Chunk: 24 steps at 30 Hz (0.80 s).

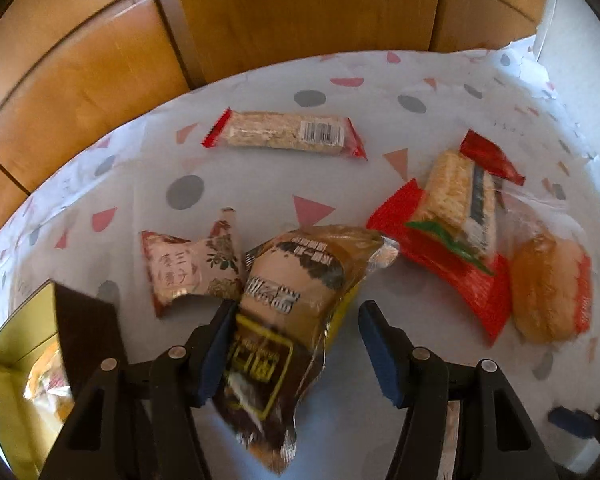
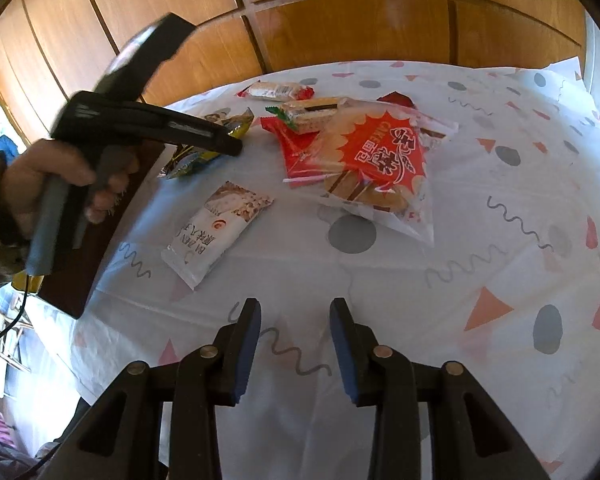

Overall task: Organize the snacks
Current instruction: 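Grasp the brown Nanfang snack bag with the left tool, then grasp the red CAKE bag with right tool while left tool holds the brown bag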

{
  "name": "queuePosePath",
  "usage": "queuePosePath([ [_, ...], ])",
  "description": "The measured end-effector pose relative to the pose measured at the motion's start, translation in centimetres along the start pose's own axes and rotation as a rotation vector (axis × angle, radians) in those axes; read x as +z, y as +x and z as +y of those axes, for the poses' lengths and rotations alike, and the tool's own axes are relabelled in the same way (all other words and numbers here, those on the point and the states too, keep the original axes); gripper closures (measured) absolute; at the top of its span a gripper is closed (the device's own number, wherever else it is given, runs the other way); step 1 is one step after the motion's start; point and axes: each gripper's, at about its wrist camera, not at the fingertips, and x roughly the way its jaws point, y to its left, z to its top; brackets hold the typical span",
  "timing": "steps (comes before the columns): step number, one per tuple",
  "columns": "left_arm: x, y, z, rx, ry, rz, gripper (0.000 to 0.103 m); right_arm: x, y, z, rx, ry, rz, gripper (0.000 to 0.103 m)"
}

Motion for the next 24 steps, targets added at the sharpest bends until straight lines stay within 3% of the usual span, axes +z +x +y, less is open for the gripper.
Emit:
queuePosePath([
  [1, 0.0, 0.2, 0.0, -0.007, -0.008, -0.006, 0.043, 0.1, 0.0, -0.1, 0.006, 0.003, -0.004, 0.067],
  [3, 0.0, 0.0, -0.1, -0.036, -0.021, -0.013, 0.061, 0.2, 0.2, -0.3, 0.017, 0.003, -0.008, 0.067],
  [6, -0.9, -1.0, -0.5, -0.012, -0.026, -0.033, 0.07, 0.6, 0.2, -0.8, 0.03, 0.019, -0.009, 0.068],
  [12, -4.8, -4.3, -1.3, -0.016, -0.06, -0.095, 0.071, 1.2, 0.5, -1.3, 0.026, 0.033, -0.013, 0.069],
  [24, -11.3, -7.3, -1.9, 0.002, -0.119, -0.132, 0.071, 1.3, 0.5, -1.4, 0.028, 0.051, -0.006, 0.068],
])
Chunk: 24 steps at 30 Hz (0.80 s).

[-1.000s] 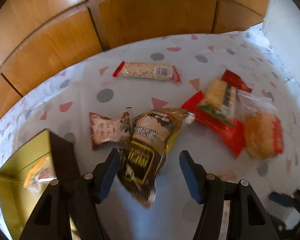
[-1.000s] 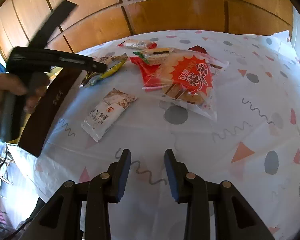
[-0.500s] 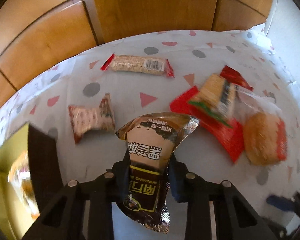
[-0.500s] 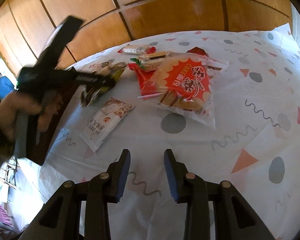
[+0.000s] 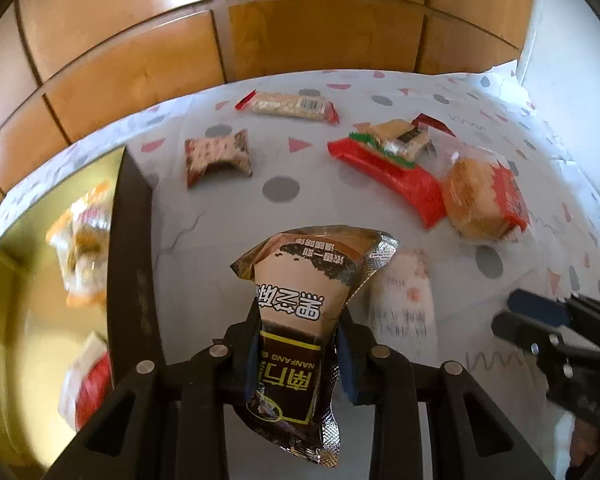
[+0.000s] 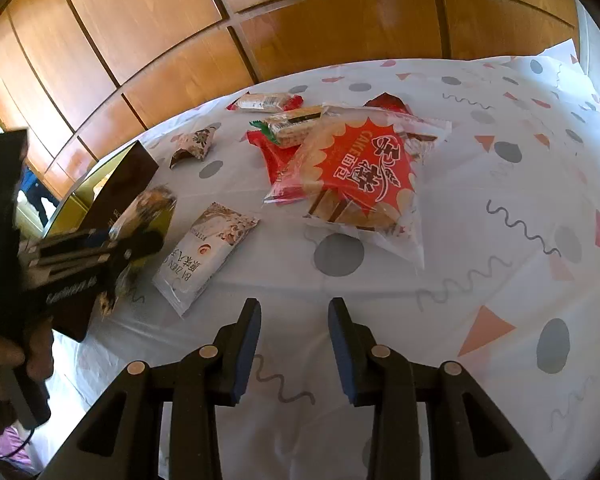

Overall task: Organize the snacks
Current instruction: 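Grasp the red CAKE bag with right tool while left tool holds the brown bag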

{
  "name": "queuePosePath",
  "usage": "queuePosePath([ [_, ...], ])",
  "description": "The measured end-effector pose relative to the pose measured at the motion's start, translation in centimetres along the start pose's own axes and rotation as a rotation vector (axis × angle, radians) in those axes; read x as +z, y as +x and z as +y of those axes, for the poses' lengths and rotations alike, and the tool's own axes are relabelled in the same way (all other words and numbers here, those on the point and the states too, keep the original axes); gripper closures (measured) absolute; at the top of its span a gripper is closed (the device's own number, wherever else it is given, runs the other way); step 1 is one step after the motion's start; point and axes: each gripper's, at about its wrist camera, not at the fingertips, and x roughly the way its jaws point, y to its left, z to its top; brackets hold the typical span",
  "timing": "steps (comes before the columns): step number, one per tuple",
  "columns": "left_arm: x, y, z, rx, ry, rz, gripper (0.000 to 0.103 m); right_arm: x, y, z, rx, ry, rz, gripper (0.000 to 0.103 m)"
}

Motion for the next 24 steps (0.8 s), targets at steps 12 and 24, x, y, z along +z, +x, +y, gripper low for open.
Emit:
queuePosePath([
  [12, -3.2, -0.4, -0.8, 0.01, 0.0, -0.039, 0.07, -0.4, -0.5, -0.1, -0.01, 0.003, 0.015, 0.068],
  [24, -3.4, -0.4, -0.4, -0.01, -0.022, -0.059, 0.069, -0.6, -2.9, -3.1, -0.095, 0.075, 0.029, 0.067],
])
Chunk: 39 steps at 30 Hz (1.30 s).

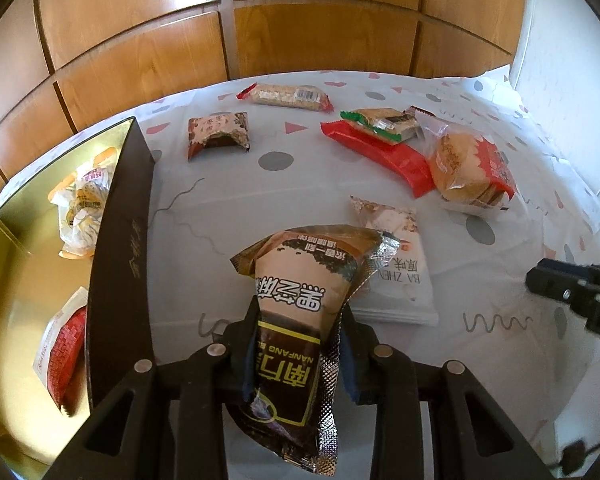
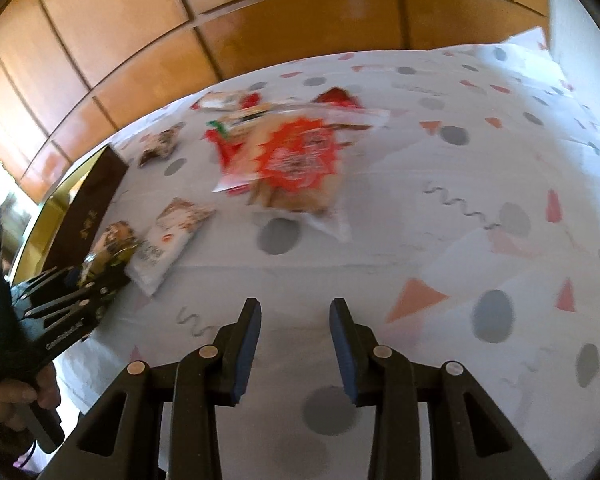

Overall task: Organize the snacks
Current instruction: 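Grasp the red CAKE bag with right tool while left tool holds the brown bag, then carry the brown Nanfang bag into the gold tray and open the left tool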

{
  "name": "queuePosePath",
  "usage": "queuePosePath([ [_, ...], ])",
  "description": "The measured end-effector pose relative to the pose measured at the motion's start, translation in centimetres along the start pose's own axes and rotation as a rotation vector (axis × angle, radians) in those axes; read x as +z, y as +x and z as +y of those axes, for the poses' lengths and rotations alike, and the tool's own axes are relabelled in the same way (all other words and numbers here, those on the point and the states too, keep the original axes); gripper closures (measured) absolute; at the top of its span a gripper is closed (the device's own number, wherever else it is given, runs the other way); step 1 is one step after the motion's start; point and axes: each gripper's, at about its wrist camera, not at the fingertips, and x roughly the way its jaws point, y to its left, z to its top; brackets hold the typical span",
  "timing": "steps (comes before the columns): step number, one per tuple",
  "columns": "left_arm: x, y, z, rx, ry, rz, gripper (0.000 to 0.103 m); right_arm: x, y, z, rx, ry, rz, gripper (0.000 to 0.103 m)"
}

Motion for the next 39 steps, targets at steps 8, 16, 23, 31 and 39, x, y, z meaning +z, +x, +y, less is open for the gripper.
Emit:
queuePosePath([
  [8, -0.1, -0.4, 0.1, -0.008, -0.028, 0.013, 0.07, 2.6, -1.8, -2.3, 0.099, 0.156, -0.058, 0.049],
  [16, -0.6, -0.6, -0.2, -0.01, -0.015, -0.001, 0.07, 7.6, 1.1, -1.4, 0.063, 0.228, -0.05, 0.025],
  [23, -0.7, -0.7, -0.1, -0.013, -0.008, -0.009, 0.07, 10.4, 6.4, 1.7, -0.103, 0.115, 0.047, 0.024],
  [31, -0.8, -0.7, -0.1, -0.022, -0.009, -0.015, 0.07, 7.2, 4.0, 0.4, -0.175, 0.017, 0.003, 0.032],
  [39, 0.0, -2.0, 0.4, -0.07, -0.043, -0.016, 0.073, 5.6, 3.1, -1.2, -0.16, 0.015, -0.017, 0.031],
])
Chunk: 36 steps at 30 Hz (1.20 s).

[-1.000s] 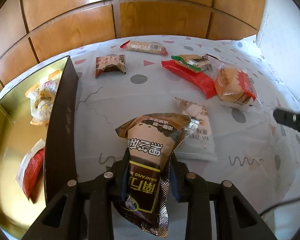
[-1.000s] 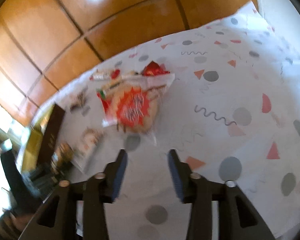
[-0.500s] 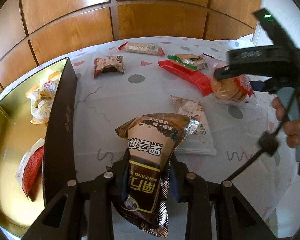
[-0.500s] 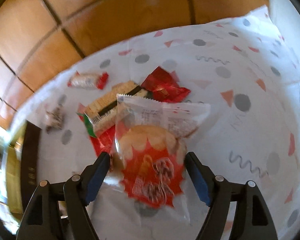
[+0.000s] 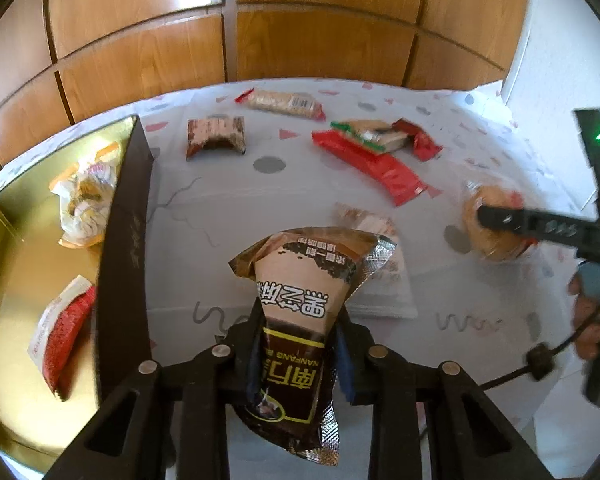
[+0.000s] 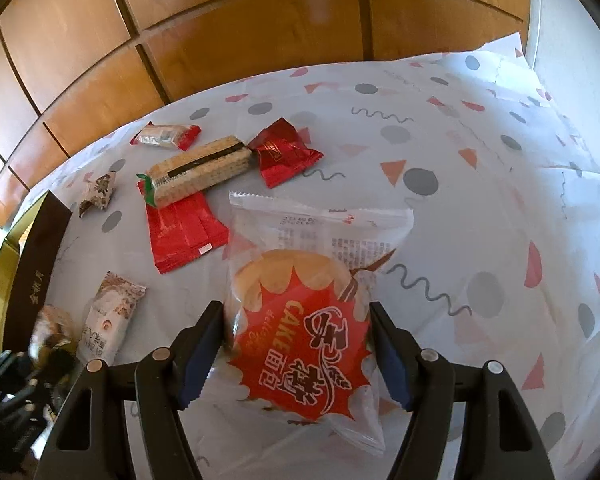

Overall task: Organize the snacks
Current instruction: 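Carry the brown Nanfang bag into the gold tray and open the left tool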

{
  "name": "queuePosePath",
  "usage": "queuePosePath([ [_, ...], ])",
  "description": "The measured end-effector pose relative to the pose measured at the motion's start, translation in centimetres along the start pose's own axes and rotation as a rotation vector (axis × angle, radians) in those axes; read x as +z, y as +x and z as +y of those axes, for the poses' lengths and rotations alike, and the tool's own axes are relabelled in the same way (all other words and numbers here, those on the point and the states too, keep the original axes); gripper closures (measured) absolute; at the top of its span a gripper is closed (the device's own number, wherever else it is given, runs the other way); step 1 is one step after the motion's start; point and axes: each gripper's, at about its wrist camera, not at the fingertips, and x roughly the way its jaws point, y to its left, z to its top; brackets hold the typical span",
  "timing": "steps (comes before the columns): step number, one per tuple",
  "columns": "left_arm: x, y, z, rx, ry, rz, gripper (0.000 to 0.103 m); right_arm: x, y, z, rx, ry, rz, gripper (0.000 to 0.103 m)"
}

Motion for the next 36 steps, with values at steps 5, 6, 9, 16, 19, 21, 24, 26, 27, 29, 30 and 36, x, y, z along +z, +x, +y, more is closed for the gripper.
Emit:
queuePosePath([
  [5, 0.5, -3.4, 0.7, -0.041, -0.026, -0.054, 0.073, -0.5, 0.1, 0.2, -0.012, -0.019, -0.034, 0.031],
  [6, 0.6, -3.9, 0.9, -0.044, -0.033, -0.061, 0.073, -0.6, 0.0, 0.2, -0.012, -0.025, -0.043, 0.031],
  [9, 1.2, -6.2, 3.1, -0.055, -0.097, -0.089, 0.073, -0.8, 0.0, 0.5, -0.021, -0.047, -0.054, 0.031],
  [16, 2.5, -9.4, 11.7, 0.048, -0.316, -0.126, 0.073, -1.0, 0.0, 1.0, -0.043, -0.087, -0.068, 0.031],
  [19, 2.7, -9.2, 16.3, 0.152, -0.409, -0.11, 0.073, -0.9, 0.1, 1.3, -0.056, -0.102, -0.065, 0.031],
  [21, 2.5, -8.6, 18.7, 0.178, -0.468, -0.094, 0.073, -0.9, 0.1, 1.3, -0.059, -0.103, -0.063, 0.031],
  [24, 2.5, -6.8, 21.7, 0.237, -0.521, -0.044, 0.073, -0.9, 0.1, 1.4, -0.065, -0.105, -0.059, 0.03],
  [26, 2.7, -5.4, 23.2, 0.27, -0.548, -0.017, 0.073, -0.9, 0.2, 1.4, -0.07, -0.11, -0.057, 0.03],
  [27, 2.7, -4.9, 23.9, 0.276, -0.556, -0.01, 0.073, -0.8, 0.2, 1.5, -0.072, -0.112, -0.056, 0.03],
  [29, 3.0, -3.8, 24.8, 0.302, -0.565, 0.005, 0.073, -0.8, 0.3, 1.6, -0.078, -0.117, -0.053, 0.03],
  [30, 3.0, -3.4, 25.2, 0.311, -0.57, 0.007, 0.073, -0.8, 0.3, 1.6, -0.082, -0.121, -0.05, 0.03],
  [36, 4.5, 0.7, 26.4, 0.298, -0.577, 0.081, 0.065, -0.8, 0.5, 1.9, -0.092, -0.127, -0.048, 0.03],
])
